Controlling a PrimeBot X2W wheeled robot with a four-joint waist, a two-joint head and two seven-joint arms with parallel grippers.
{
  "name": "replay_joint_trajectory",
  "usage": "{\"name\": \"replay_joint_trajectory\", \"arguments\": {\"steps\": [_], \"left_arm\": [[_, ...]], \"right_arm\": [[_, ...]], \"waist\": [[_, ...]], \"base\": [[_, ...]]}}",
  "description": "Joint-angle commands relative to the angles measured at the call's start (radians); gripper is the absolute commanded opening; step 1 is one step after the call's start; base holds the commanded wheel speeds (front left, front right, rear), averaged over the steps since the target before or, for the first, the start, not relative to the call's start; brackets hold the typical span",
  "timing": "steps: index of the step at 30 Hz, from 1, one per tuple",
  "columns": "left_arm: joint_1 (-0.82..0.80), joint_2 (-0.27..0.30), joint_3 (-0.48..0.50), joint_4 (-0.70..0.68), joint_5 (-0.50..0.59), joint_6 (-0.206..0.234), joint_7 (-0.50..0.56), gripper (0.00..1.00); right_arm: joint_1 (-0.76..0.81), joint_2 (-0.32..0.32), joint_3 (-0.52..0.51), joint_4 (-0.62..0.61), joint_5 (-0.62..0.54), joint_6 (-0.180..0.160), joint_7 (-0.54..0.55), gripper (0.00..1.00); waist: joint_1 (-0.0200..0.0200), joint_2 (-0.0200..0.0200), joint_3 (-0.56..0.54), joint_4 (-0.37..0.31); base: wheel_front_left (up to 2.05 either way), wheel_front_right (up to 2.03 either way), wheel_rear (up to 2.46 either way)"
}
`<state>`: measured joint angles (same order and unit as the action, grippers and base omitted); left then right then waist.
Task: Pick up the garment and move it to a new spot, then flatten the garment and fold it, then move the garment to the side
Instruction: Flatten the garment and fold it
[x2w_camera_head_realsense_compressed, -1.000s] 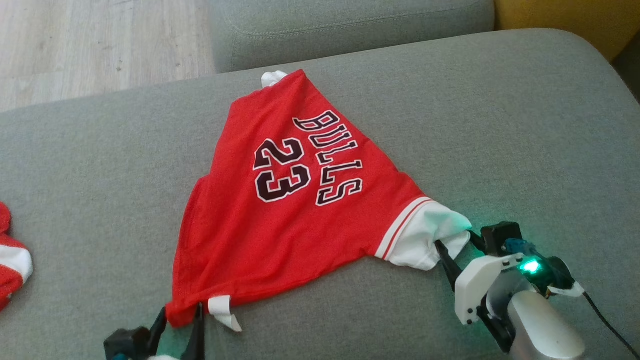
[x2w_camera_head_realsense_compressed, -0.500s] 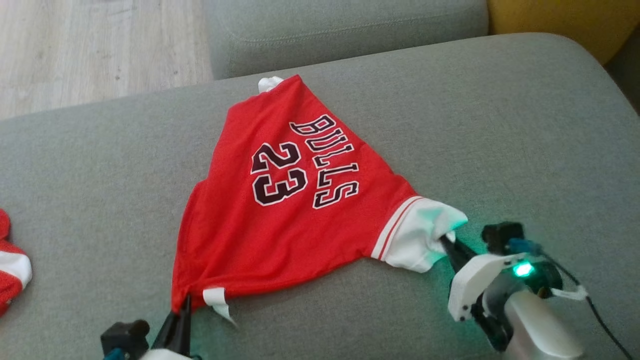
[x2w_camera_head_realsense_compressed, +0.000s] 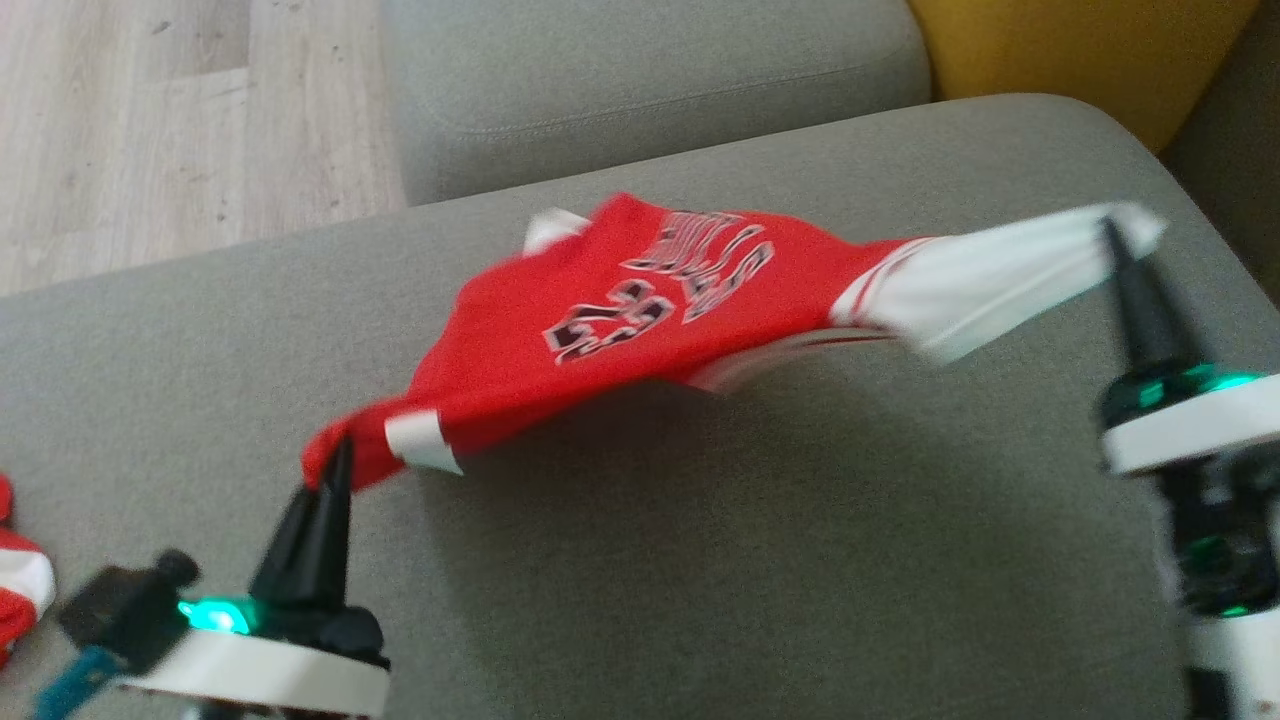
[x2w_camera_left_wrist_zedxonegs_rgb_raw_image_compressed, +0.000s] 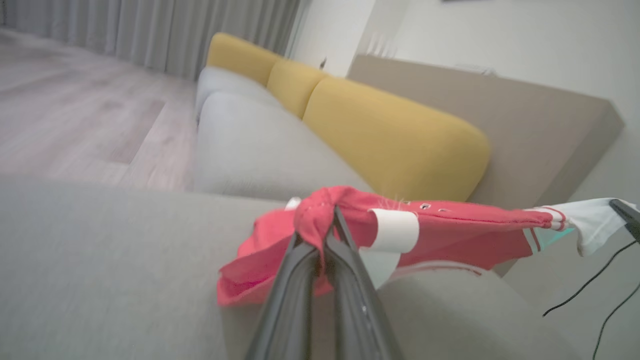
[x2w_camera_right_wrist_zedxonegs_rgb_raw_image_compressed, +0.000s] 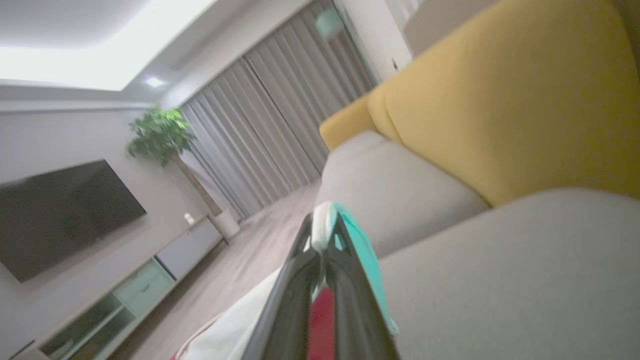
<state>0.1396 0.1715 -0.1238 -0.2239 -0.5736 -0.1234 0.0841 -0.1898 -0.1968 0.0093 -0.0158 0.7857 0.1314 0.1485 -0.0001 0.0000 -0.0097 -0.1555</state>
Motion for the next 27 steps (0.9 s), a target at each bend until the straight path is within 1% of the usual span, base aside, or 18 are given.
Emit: {"name": "replay_joint_trajectory", "arguments": {"steps": [1,4,7,11,14,17,21,24,27], "left_arm": [[-0.054,0.021,0.042,-0.065,-0.008,-0.003,0.006,0.00],[-0.110,0.057,0.052,-0.216,-0.029,-0.003,0.061,0.00],[-0.192,0.086,0.058,-0.329,-0.048,0.002,0.125,0.00],[-0.341,0.108,0.055,-0.413,-0.088,0.016,0.216,0.00],[-0.465,0.126,0.050,-0.421,-0.112,0.026,0.285,0.00],[-0.595,0.139,0.045,-0.380,-0.126,0.036,0.340,0.00],[-0.782,0.155,0.044,-0.255,-0.126,0.038,0.381,0.00],[-0.932,0.161,0.031,-0.114,-0.101,0.029,0.372,0.00],[-1.080,0.152,0.003,0.055,-0.059,0.019,0.324,0.00]], "right_arm": [[-0.040,-0.017,-0.005,-0.071,0.010,-0.001,0.015,0.00],[-0.068,-0.011,-0.092,-0.244,0.028,-0.001,0.099,0.00],[-0.125,0.012,-0.157,-0.372,0.024,-0.001,0.196,0.00],[-0.243,0.021,-0.226,-0.456,-0.017,-0.001,0.323,0.00],[-0.338,0.018,-0.257,-0.478,-0.056,-0.001,0.397,0.00],[-0.432,0.024,-0.270,-0.465,-0.082,-0.001,0.450,0.00],[-0.561,0.041,-0.252,-0.398,-0.139,-0.001,0.489,0.00],[-0.673,0.055,-0.225,-0.293,-0.213,-0.001,0.478,0.00],[-0.803,0.071,-0.196,-0.164,-0.297,-0.001,0.429,0.00]], "waist": [[0.0001,0.0000,-0.001,-0.005],[0.0001,0.0000,0.005,-0.017],[0.0001,0.0000,0.013,-0.028],[0.0001,0.0000,0.047,-0.036],[0.0001,0.0000,0.098,-0.033],[0.0001,0.0000,0.170,-0.021],[0.0001,0.0000,0.302,0.004],[0.0001,0.0000,0.399,0.029],[0.0001,0.0000,0.472,0.054]], "base": [[0.00,0.00,0.00],[0.00,0.00,0.00],[0.00,0.00,0.00],[0.00,0.00,0.00],[0.00,0.00,0.00],[0.00,0.00,0.00],[0.00,0.00,0.00],[0.00,0.00,0.00],[0.00,0.00,0.00]]}}
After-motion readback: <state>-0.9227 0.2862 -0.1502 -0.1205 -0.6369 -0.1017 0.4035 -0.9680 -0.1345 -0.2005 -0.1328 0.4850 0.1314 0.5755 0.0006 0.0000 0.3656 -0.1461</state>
